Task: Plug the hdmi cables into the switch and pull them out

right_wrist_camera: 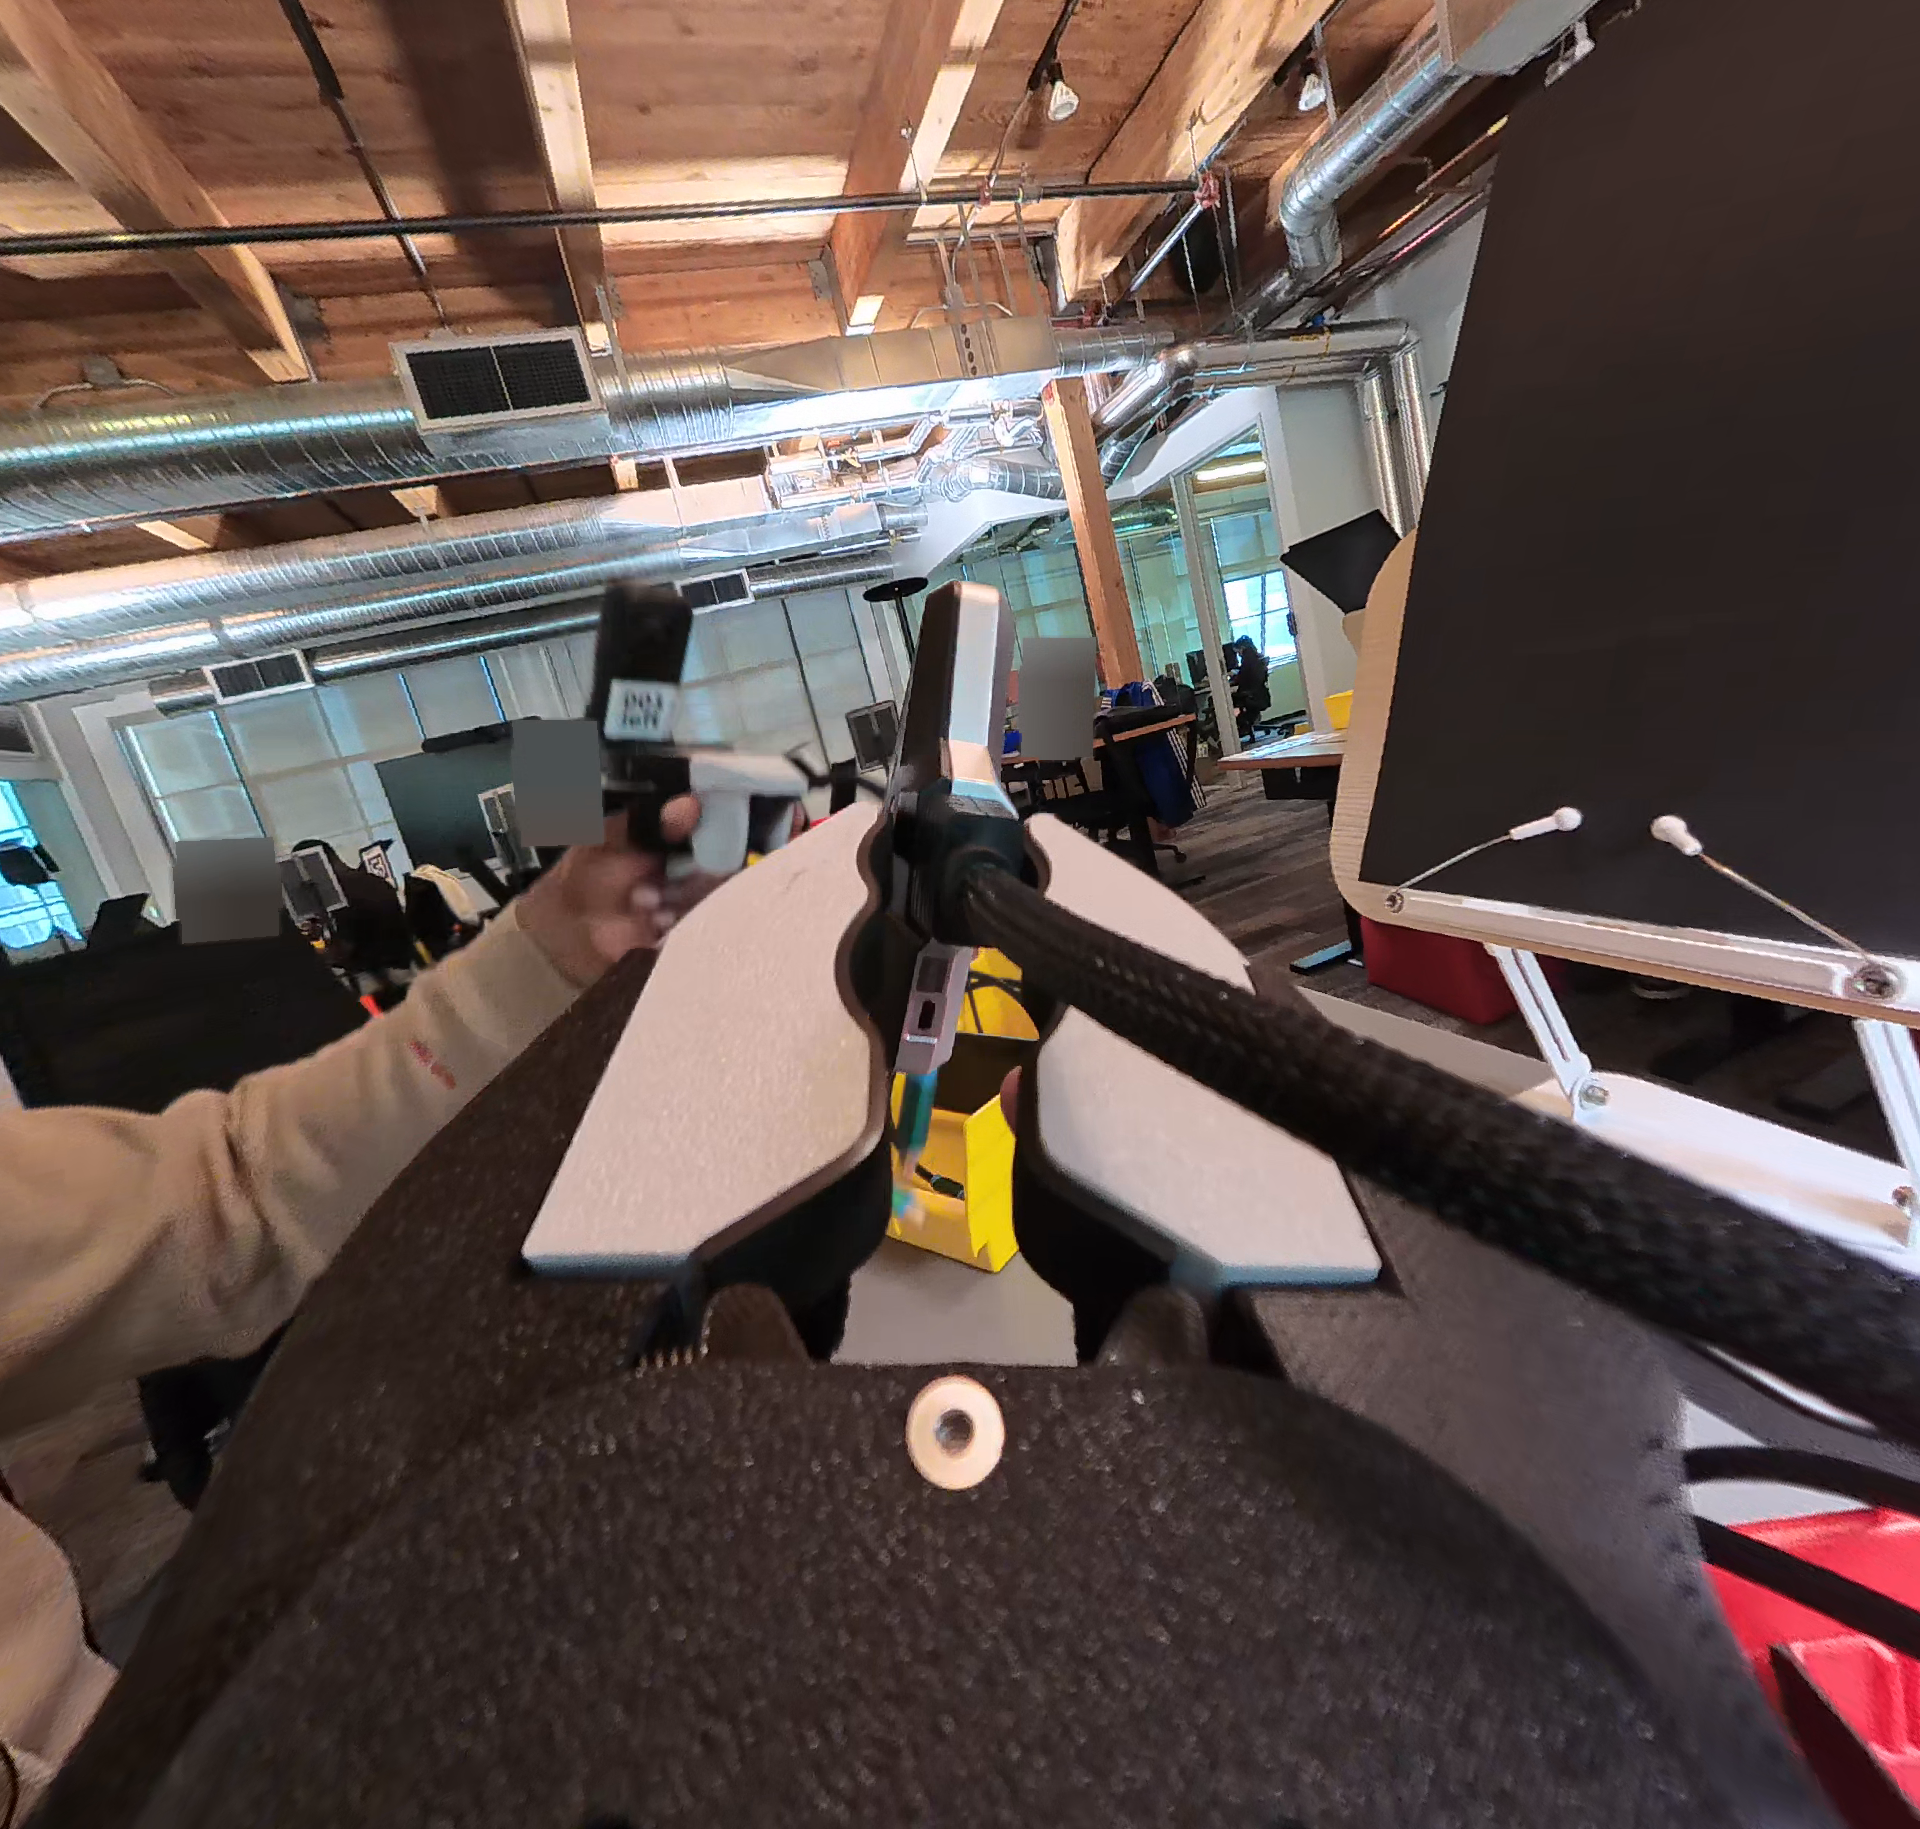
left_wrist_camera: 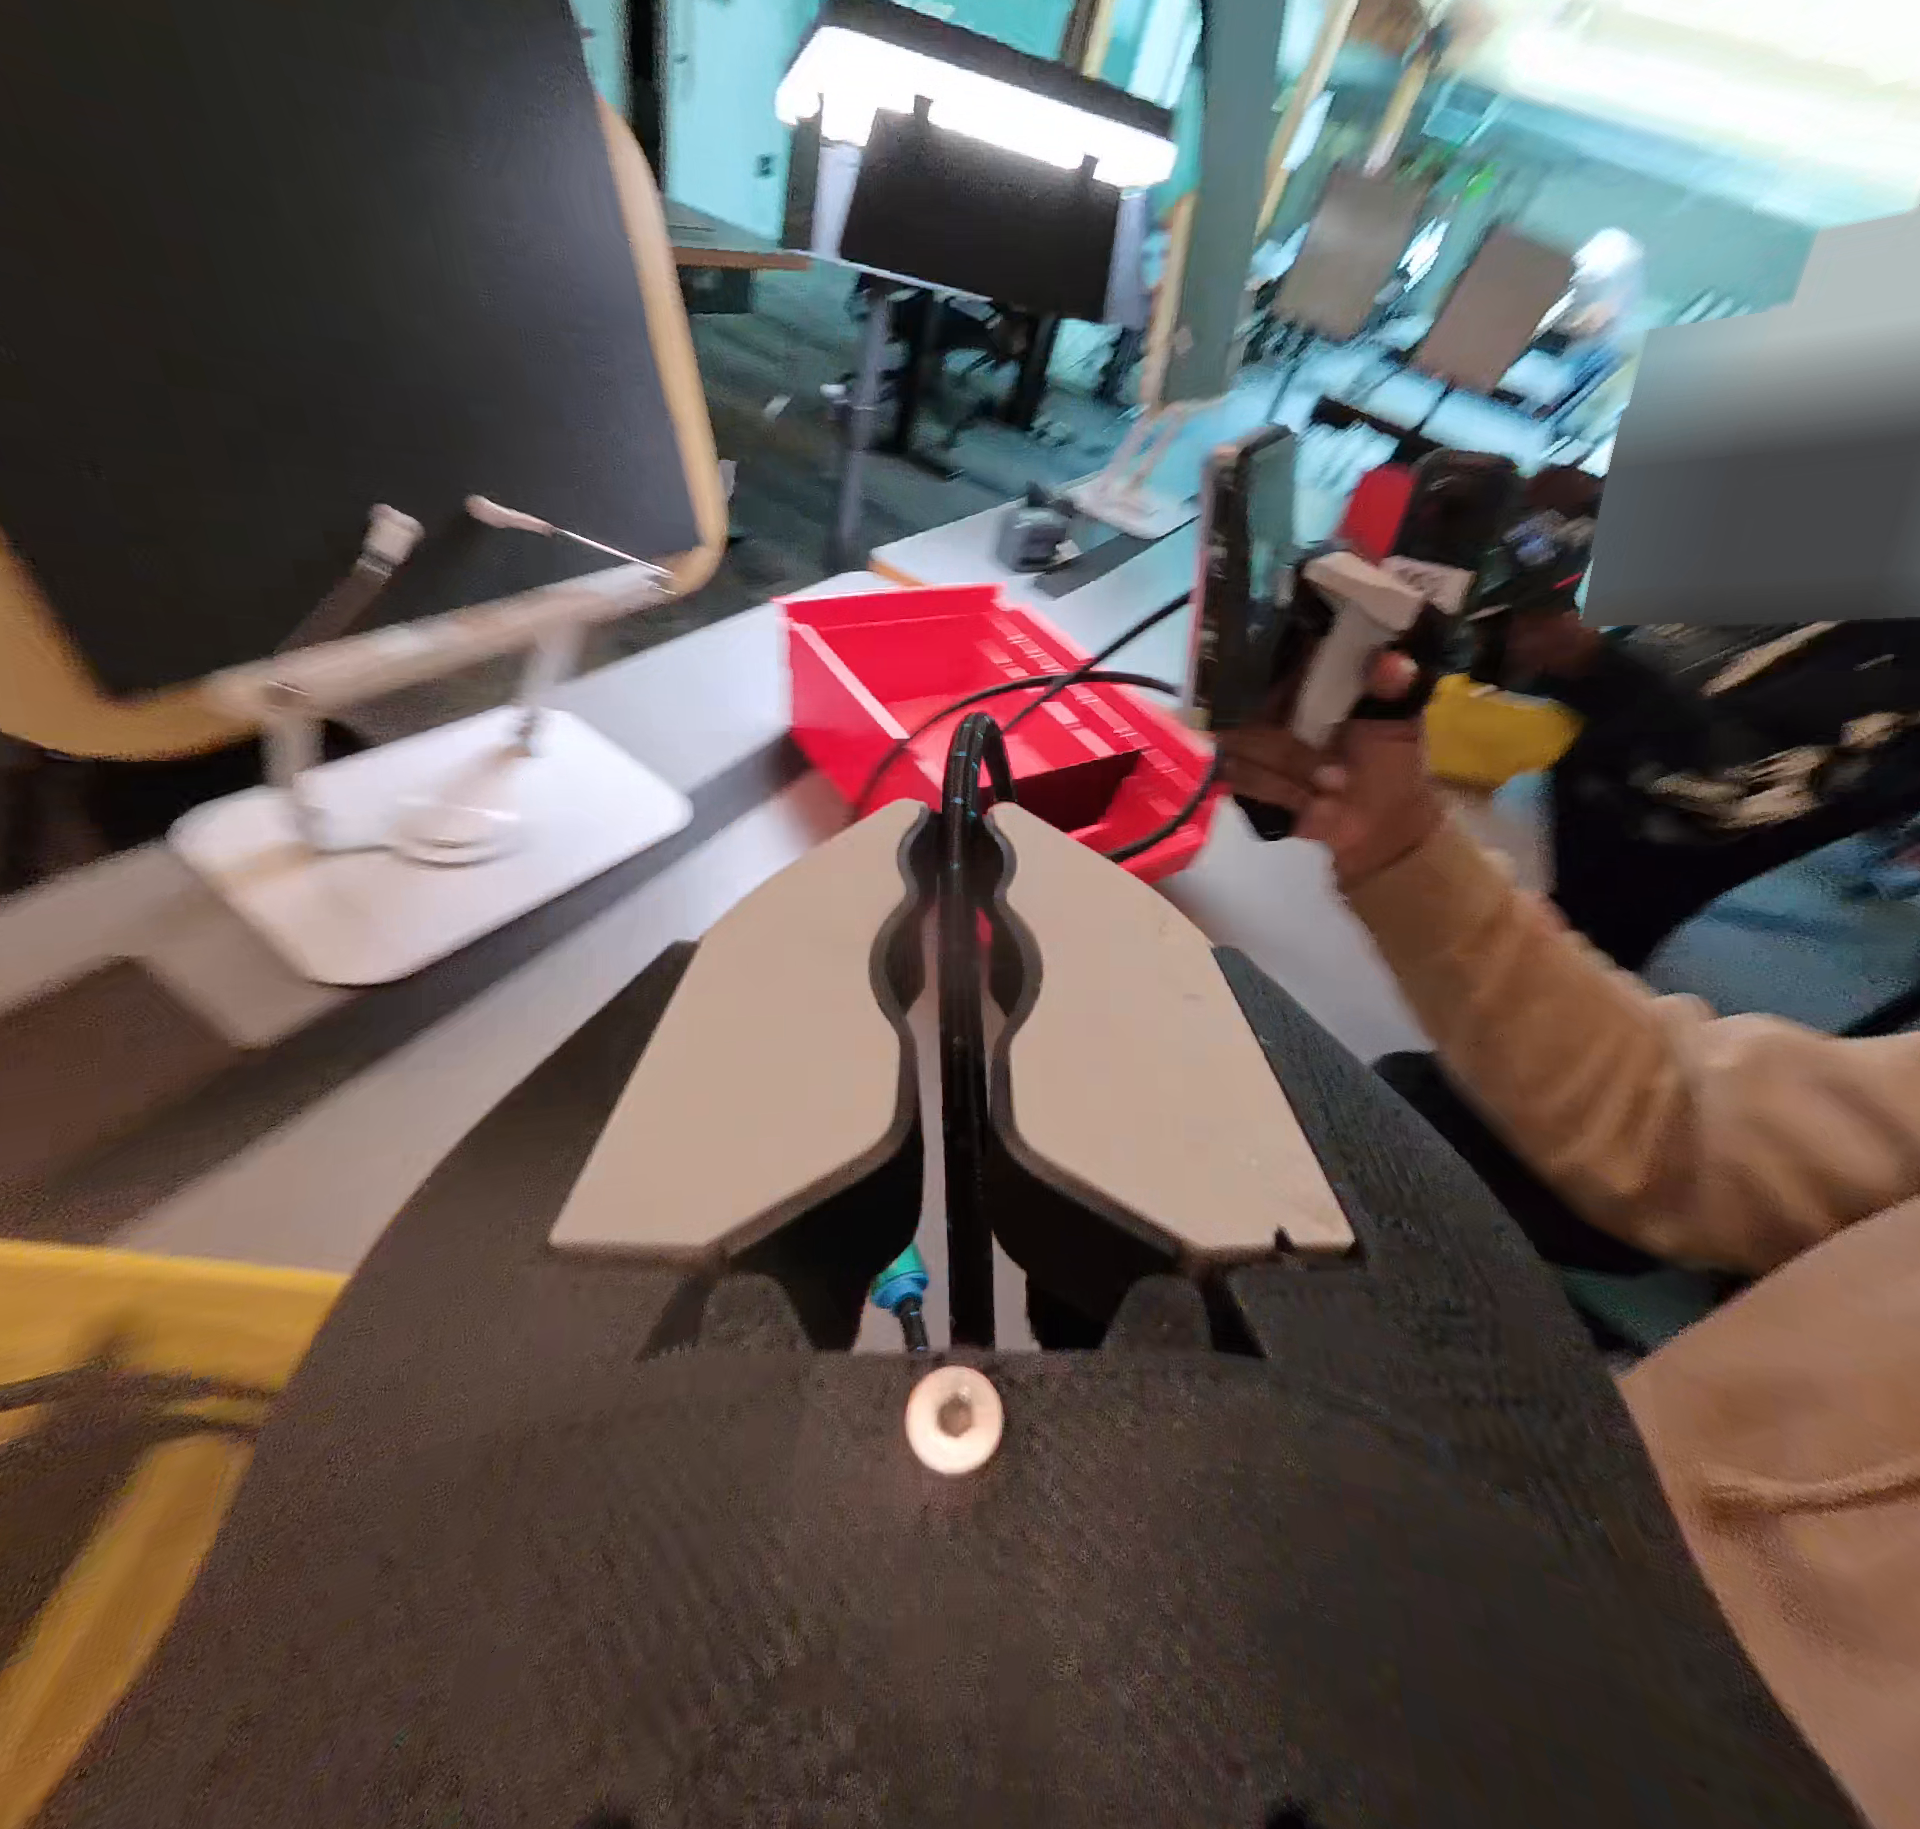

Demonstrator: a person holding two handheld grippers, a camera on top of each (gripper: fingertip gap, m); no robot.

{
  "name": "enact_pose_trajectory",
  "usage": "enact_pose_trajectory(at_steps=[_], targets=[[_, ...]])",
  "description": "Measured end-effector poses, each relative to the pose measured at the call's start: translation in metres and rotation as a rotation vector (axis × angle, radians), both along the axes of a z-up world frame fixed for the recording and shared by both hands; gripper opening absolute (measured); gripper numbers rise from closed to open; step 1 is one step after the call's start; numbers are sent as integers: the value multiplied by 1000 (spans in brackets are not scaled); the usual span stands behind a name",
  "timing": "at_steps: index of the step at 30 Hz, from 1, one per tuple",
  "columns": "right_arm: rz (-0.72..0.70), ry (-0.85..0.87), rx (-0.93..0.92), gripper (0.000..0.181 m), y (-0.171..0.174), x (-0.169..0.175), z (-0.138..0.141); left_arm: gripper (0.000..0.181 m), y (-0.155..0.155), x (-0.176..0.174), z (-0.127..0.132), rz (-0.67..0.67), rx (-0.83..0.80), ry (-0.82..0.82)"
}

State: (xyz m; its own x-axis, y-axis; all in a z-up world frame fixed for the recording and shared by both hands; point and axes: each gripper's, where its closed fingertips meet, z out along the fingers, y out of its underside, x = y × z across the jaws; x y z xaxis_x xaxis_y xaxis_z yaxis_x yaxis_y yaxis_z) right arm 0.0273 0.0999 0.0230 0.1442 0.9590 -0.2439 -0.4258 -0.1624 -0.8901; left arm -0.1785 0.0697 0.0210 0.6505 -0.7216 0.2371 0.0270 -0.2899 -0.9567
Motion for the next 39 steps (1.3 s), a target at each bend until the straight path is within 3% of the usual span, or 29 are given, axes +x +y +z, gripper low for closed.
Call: enact_pose_trajectory(at_steps=[5, 10, 17, 20, 23, 26, 32, 39], targets=[[-10, 15, 0, 21, 2, 9, 4, 7, -18, 41, -72, -73, -152, -230], [-11, 27, -11, 21, 5, 13, 5, 7, -20, 30, -127, 16, -190, -205], [-10, 12, -13, 21, 5, 9, 2, 7, -28, -6, -183, 149, -250, 62], [-7, 3, -13, 21, 4, 7, 1, 8, -44, -10, -209, 108, -298, 236], [-3, -6, -13, 21, 3, 5, -1, 18, -53, -19, -218, 118, -262, 389], [-1, -8, -17, 21, 4, 4, -2, 22, -51, -25, -209, 151, -178, 494], [2, -21, -25, 21, 5, 0, -6, 26, -46, 34, -203, -96, -79, 624], [-3, -25, -24, 21, 8, 4, -7, 27, -22, 97, -245, -376, -44, 809]])
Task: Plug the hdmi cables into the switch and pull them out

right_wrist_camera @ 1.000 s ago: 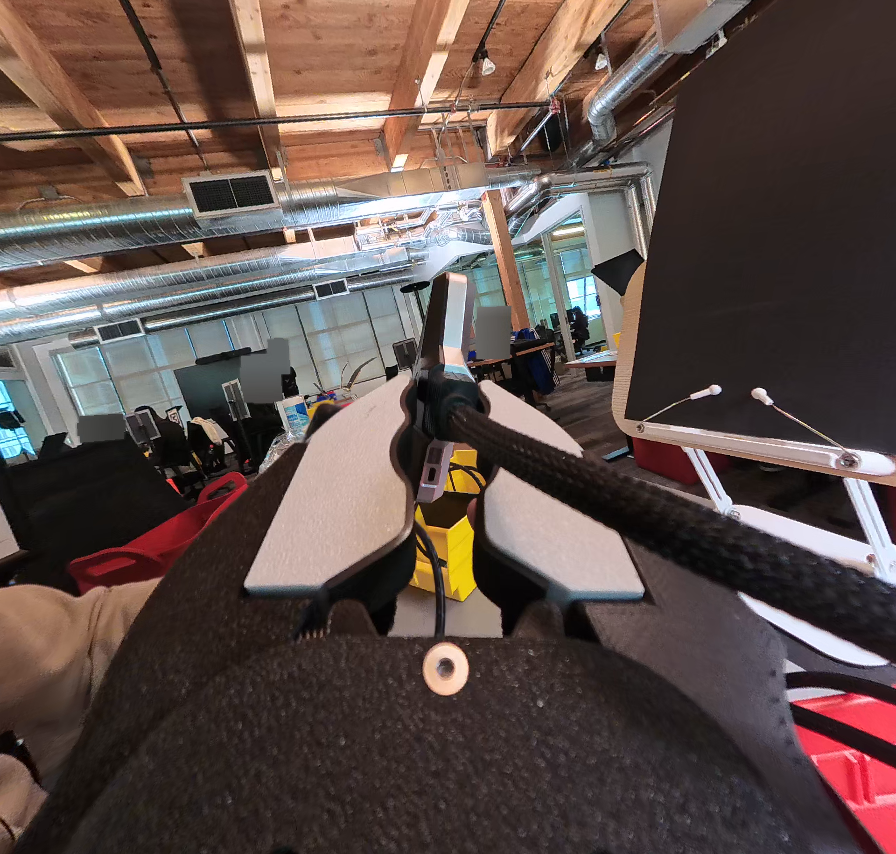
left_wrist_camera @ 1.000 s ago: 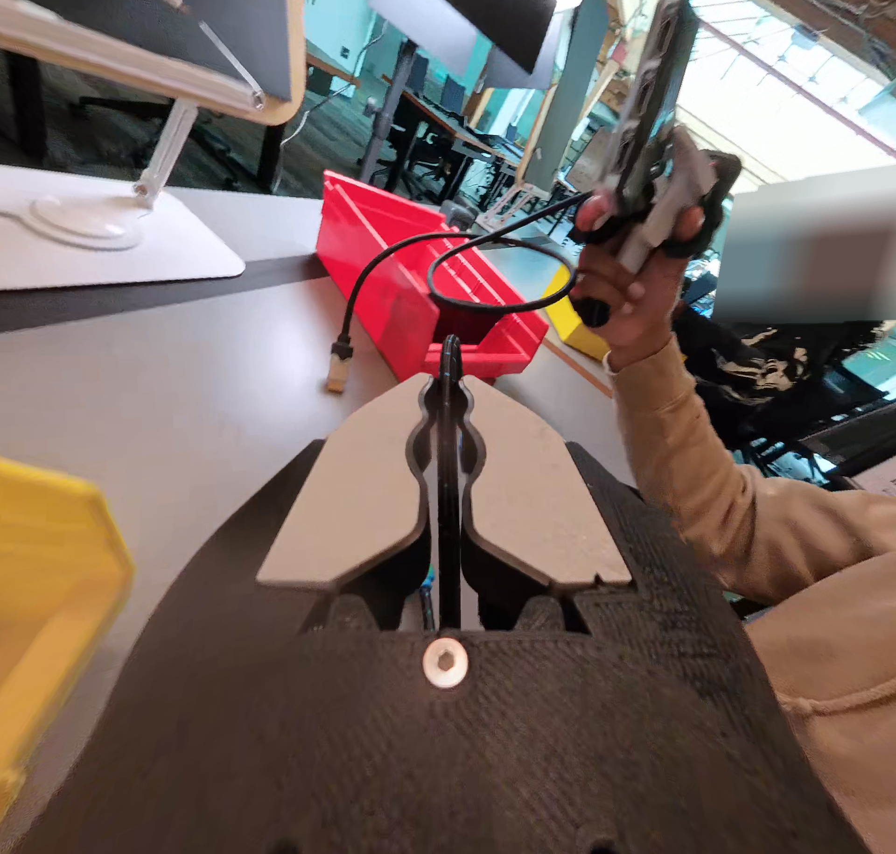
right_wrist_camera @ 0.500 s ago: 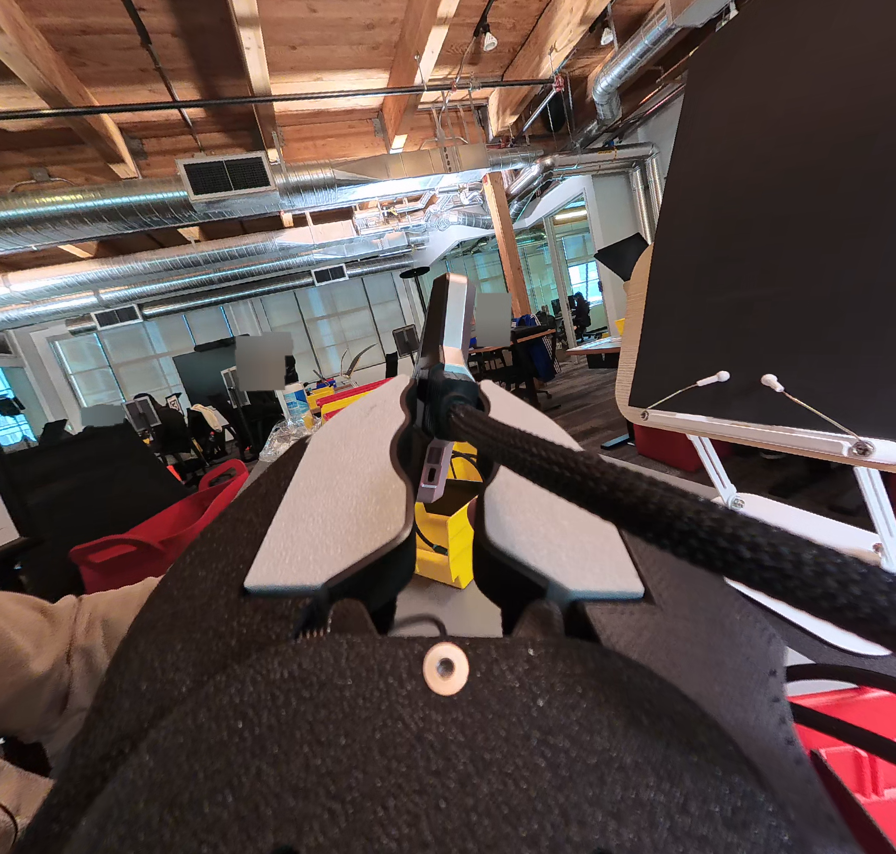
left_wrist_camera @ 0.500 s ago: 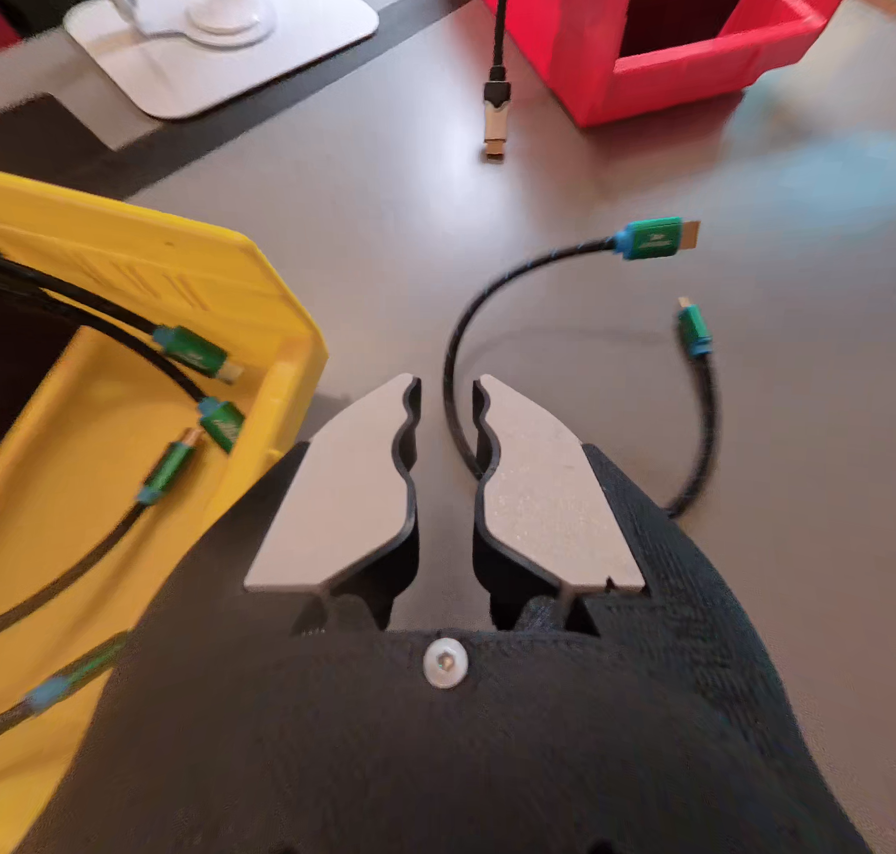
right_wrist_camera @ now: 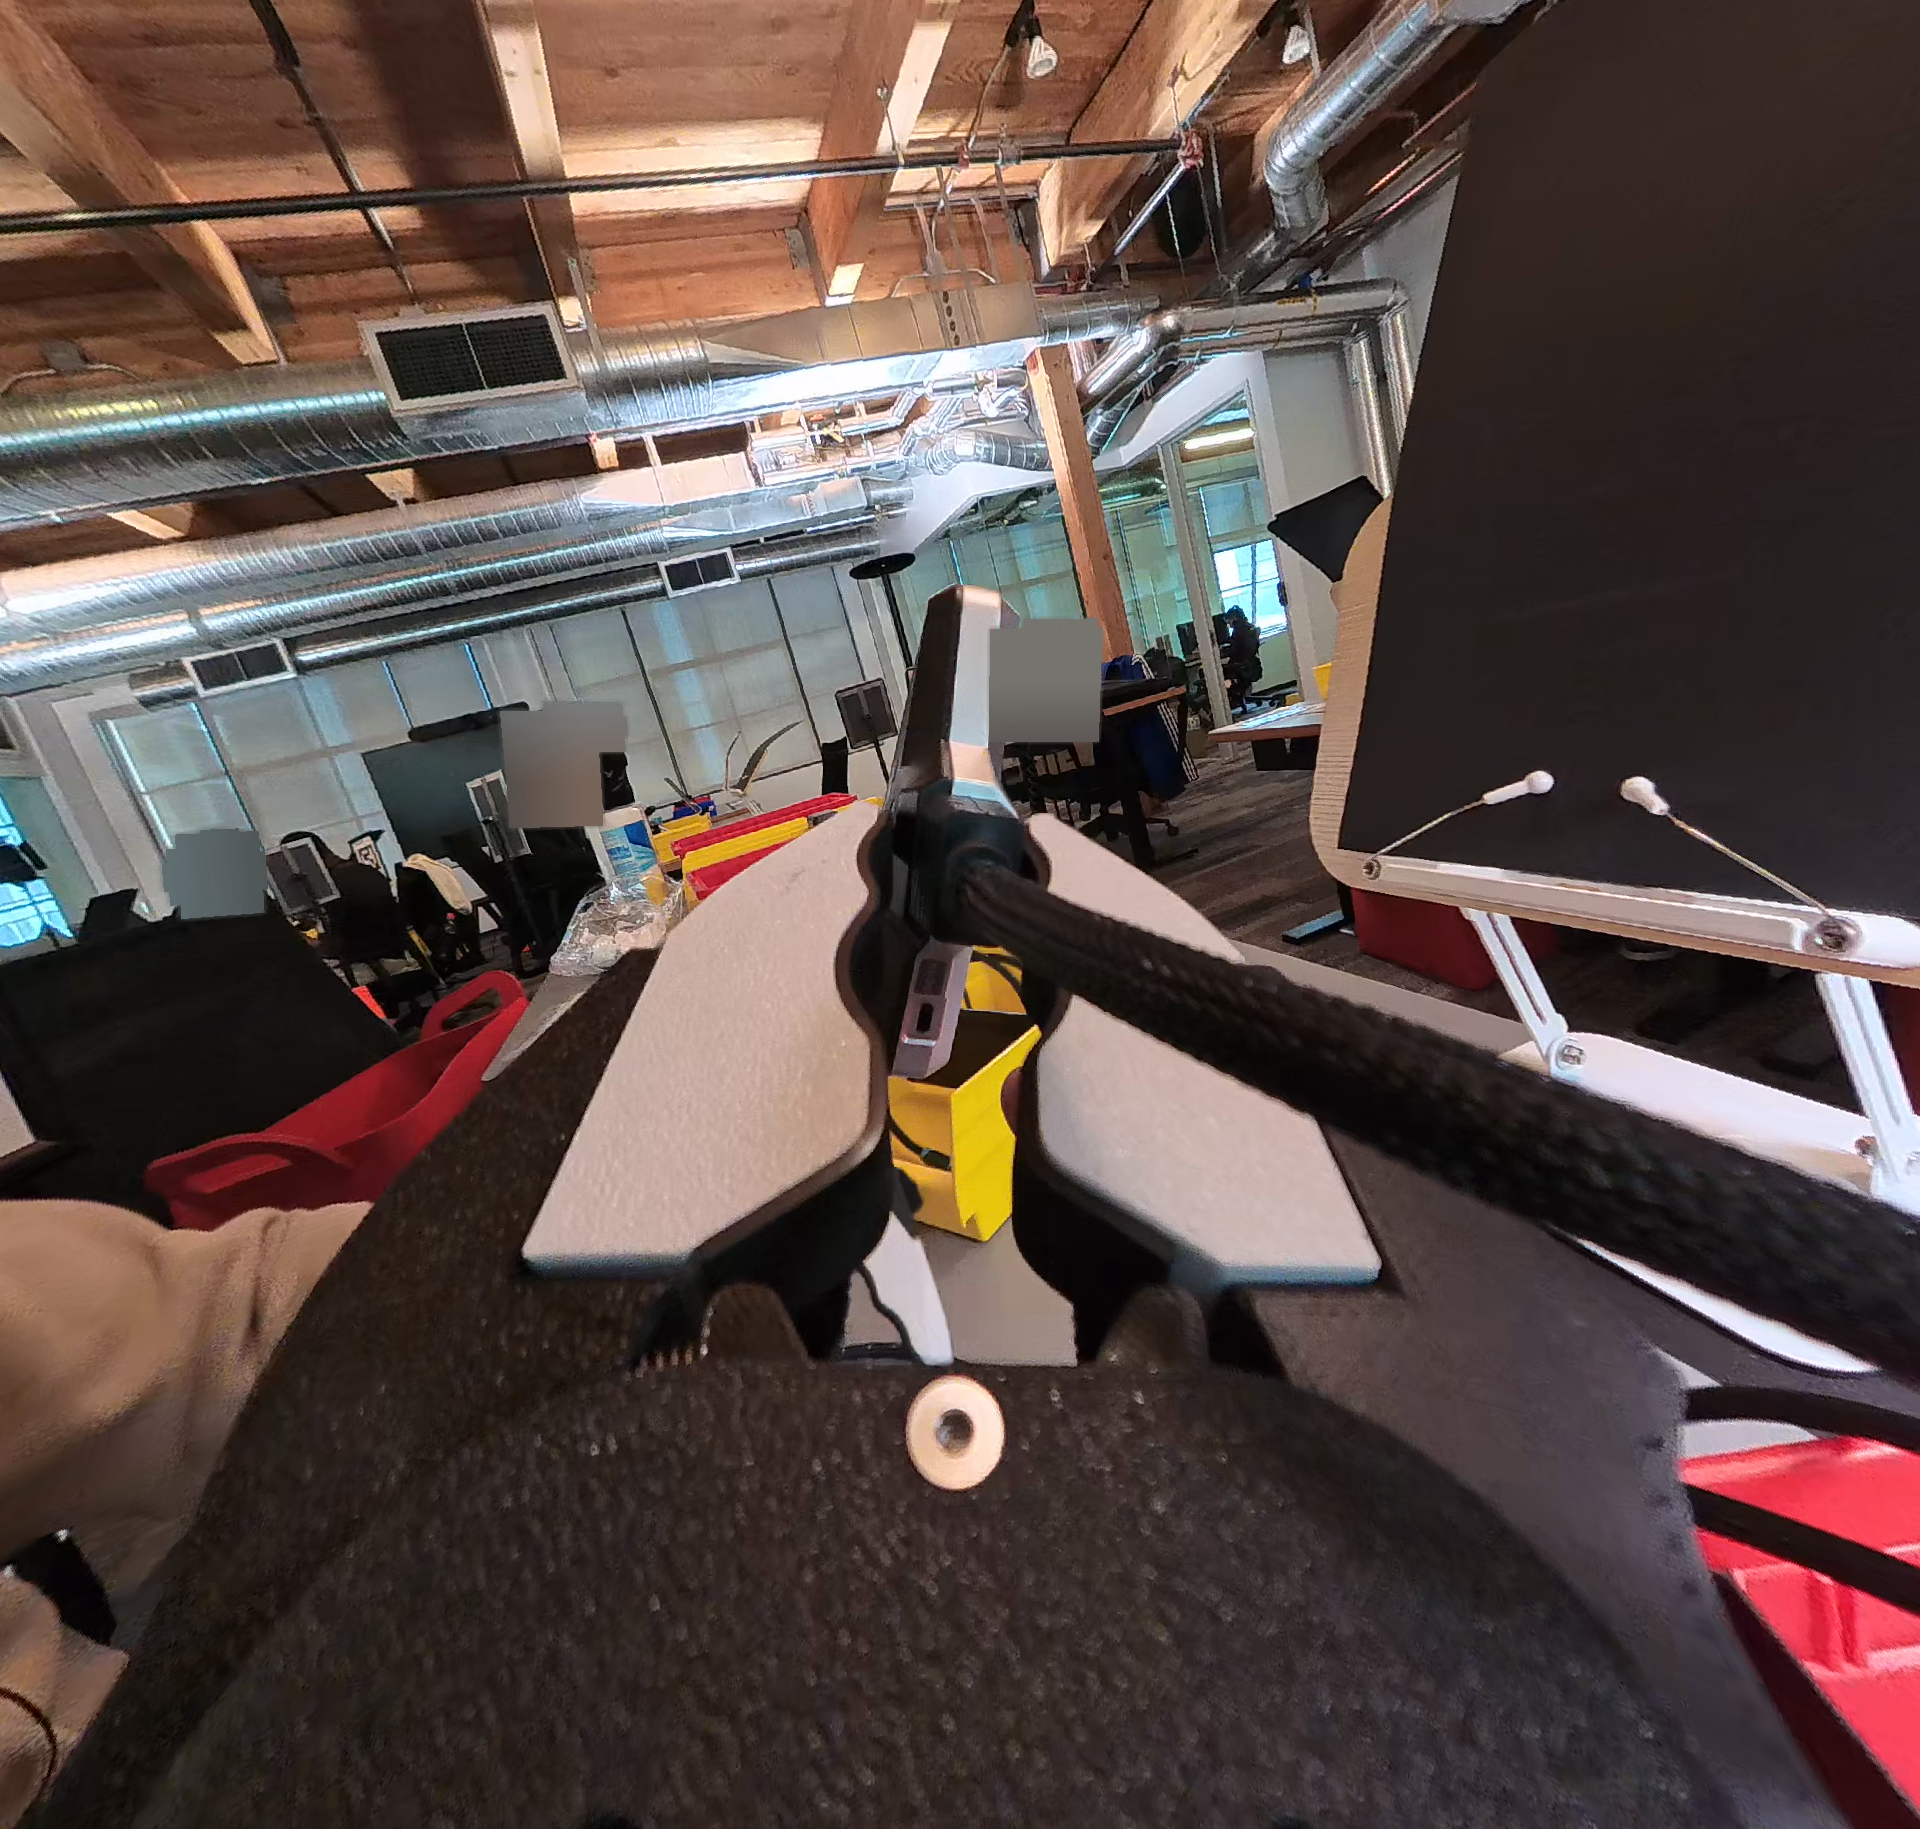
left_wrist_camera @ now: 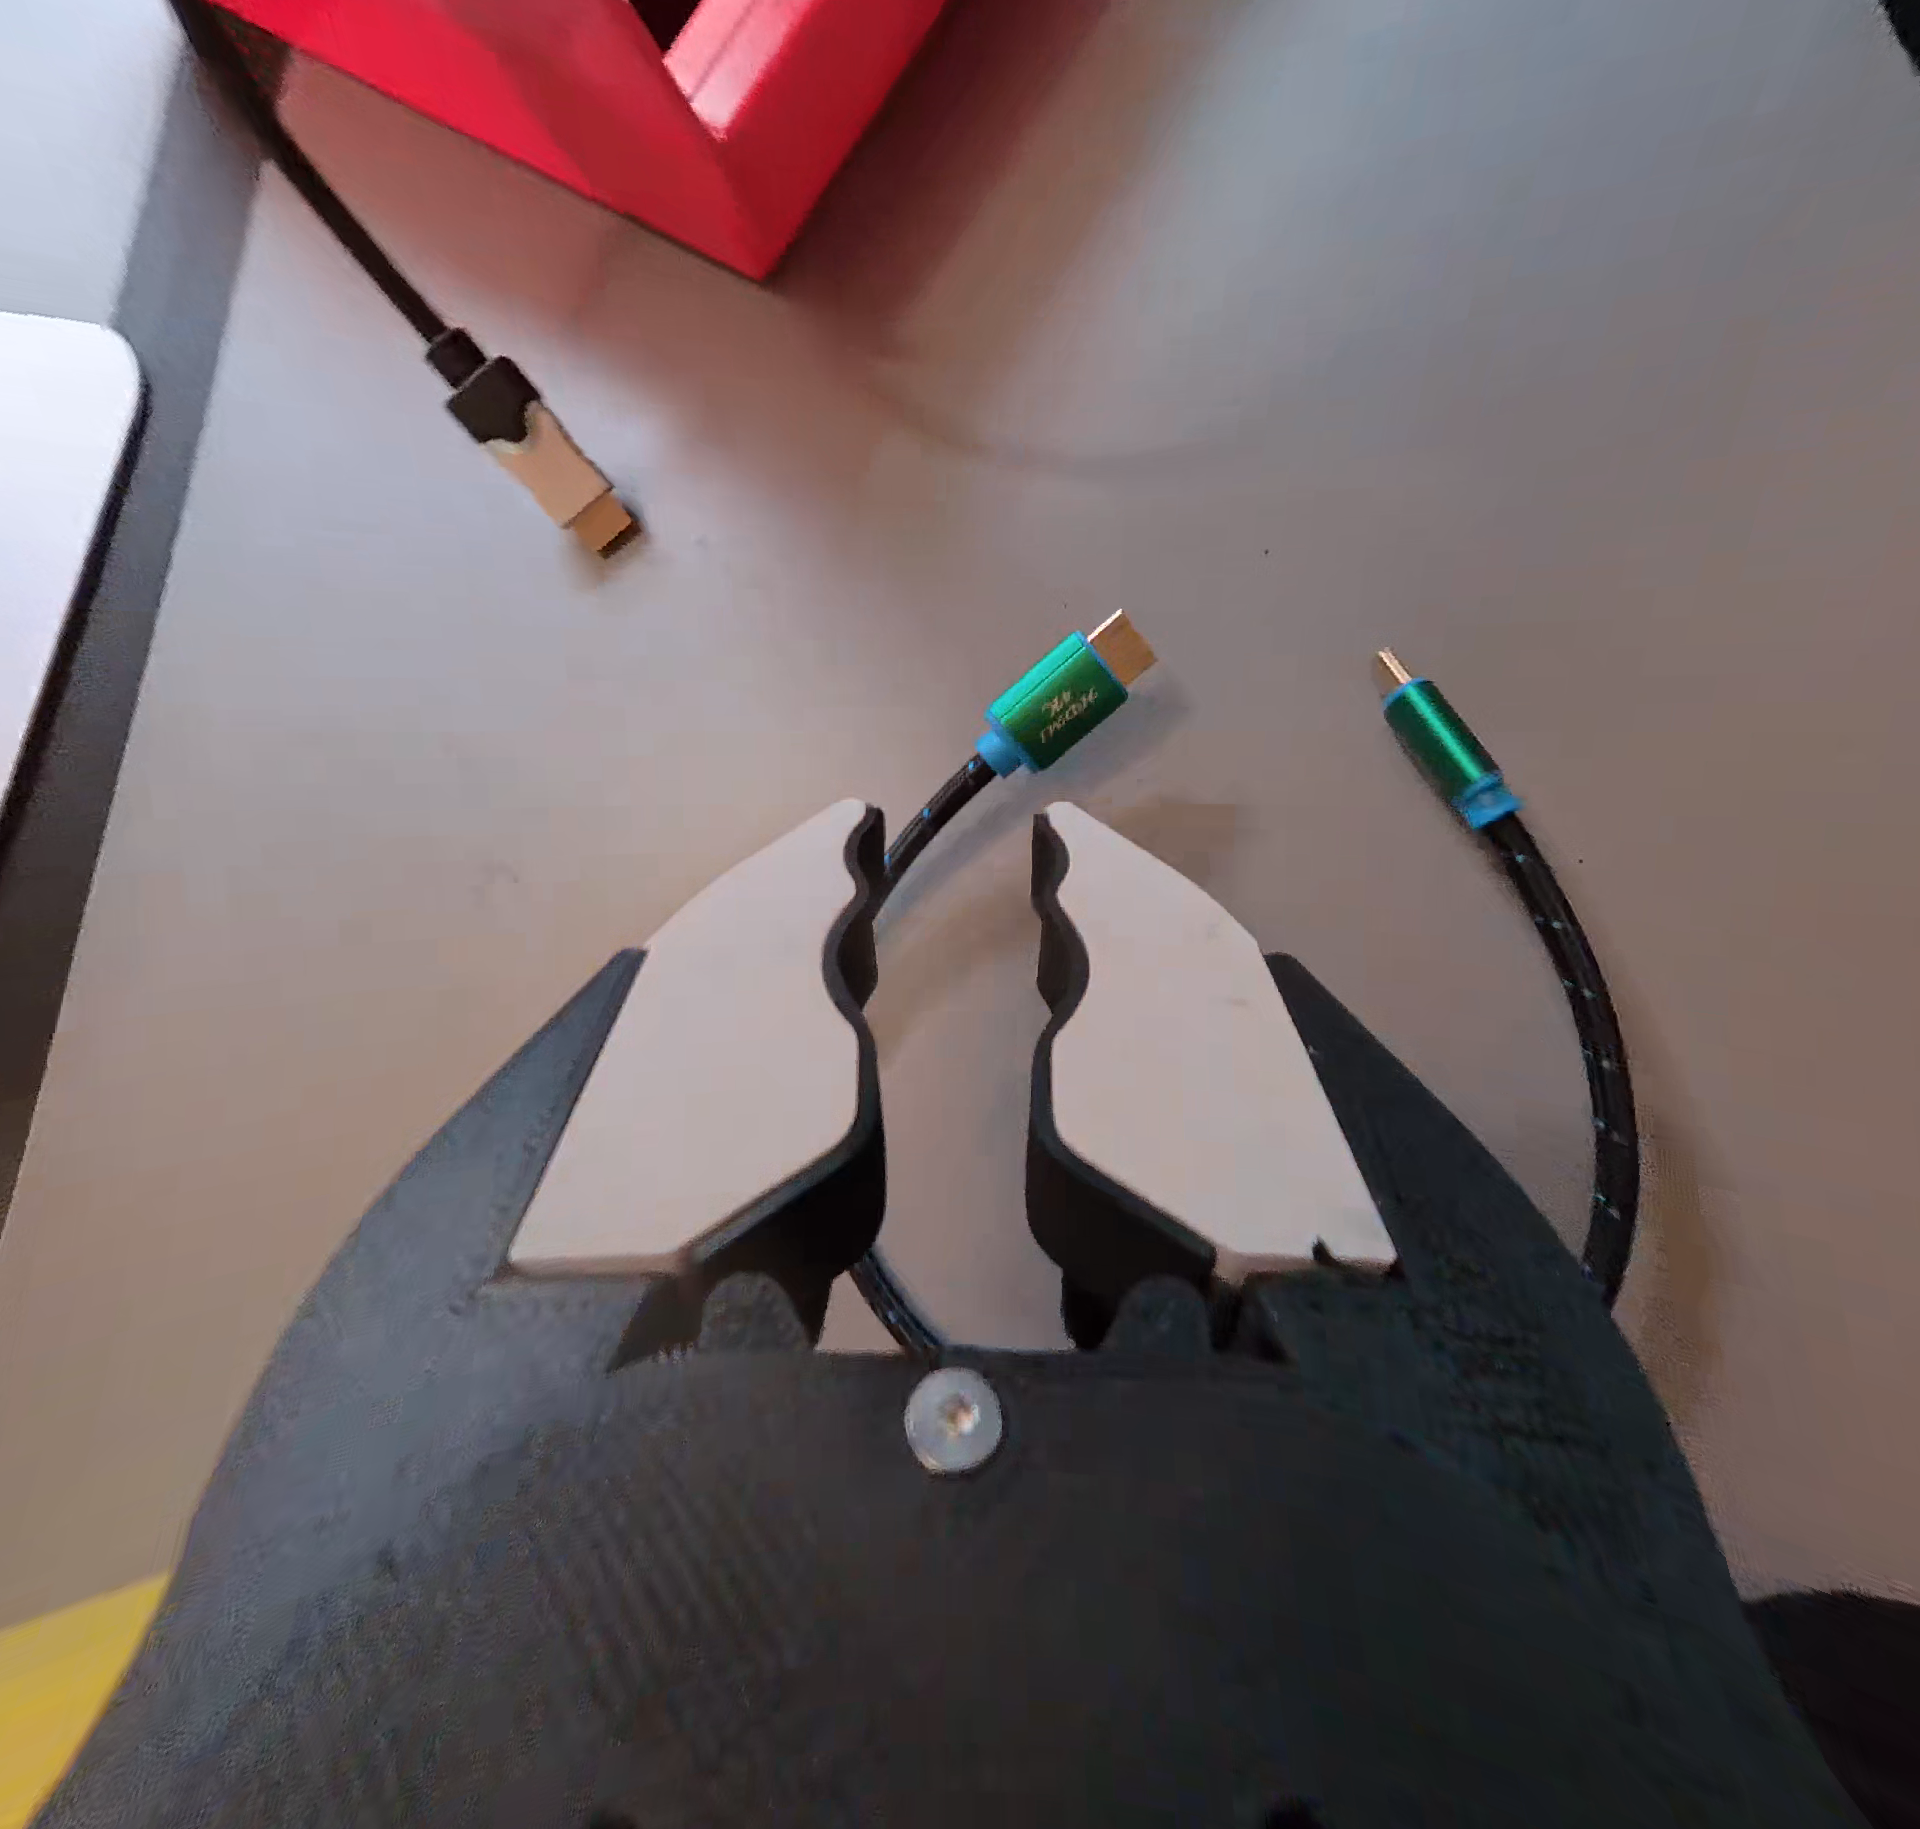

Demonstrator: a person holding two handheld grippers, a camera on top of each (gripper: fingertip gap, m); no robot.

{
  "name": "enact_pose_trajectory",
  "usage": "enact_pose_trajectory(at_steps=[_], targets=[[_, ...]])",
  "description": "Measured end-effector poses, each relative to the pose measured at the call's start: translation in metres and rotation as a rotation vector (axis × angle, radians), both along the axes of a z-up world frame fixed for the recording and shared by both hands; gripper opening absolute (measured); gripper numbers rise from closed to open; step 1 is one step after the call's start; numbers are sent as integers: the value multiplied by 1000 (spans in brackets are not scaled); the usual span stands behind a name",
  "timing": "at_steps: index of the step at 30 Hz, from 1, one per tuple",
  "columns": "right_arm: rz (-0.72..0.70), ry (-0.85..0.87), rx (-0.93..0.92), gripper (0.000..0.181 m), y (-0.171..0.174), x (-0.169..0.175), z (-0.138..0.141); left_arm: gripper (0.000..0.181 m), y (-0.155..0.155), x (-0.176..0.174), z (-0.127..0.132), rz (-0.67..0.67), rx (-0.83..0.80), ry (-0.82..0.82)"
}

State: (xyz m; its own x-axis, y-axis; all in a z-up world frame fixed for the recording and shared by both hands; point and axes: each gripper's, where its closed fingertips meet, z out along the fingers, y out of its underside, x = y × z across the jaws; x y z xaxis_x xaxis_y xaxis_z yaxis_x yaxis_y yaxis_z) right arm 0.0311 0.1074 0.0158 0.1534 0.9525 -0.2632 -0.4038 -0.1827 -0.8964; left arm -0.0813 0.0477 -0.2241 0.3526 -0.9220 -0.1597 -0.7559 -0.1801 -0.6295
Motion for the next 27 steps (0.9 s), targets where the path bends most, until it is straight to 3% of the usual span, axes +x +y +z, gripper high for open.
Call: enact_pose_trajectory(at_steps=[6, 12, 20, 24, 27], targets=[[4, 11, -9, 21, 8, 8, -4, 34, 4, 11, -29, -75, -14, 38], [135, 39, -18, 21, 3, 8, -14, 43, 8, 15, -47, -102, 78, 99], [405, 163, -33, 21, -19, 17, -12, 21, 16, 21, -49, -94, 163, 124], [443, 178, -48, 21, -21, 17, -15, 22, 10, 20, -40, -86, 117, 59], [451, 154, -52, 21, -21, 12, -21, 36, 1, 32, 1, -77, 15, -228]])
